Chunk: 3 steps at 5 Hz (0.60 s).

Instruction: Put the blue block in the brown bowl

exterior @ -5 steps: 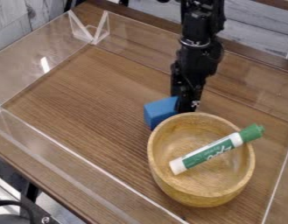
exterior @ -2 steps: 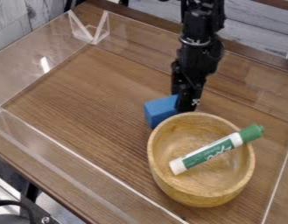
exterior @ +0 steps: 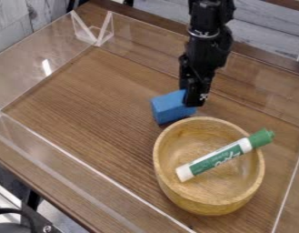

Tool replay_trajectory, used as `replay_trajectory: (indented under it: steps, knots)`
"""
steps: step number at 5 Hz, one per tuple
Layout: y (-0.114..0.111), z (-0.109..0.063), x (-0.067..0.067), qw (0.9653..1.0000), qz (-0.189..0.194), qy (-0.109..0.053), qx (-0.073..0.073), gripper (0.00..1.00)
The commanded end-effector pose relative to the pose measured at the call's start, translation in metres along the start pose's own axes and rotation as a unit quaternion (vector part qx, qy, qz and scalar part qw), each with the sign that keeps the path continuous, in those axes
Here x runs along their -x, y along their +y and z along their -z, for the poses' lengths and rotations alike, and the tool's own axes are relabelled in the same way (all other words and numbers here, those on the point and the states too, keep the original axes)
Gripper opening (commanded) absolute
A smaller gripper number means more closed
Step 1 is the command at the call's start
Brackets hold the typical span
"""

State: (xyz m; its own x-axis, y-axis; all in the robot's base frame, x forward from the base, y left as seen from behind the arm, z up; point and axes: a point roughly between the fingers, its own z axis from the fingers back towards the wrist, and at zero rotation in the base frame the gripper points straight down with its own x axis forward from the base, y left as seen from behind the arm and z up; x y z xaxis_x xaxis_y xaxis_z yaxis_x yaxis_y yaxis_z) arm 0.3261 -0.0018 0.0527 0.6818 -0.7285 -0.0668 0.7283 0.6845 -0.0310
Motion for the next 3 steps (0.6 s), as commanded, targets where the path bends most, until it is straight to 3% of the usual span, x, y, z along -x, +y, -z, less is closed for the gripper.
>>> replay_trajectory:
  steps: [1,3]
  knots:
    - [0.0114,-0.0346,-0.0042,0.9984,-0.006,-0.040,-0.040,0.00]
    - [0.0130,-0.0350,-0.0046,0.9985,-0.006,-0.042,-0.036,0.00]
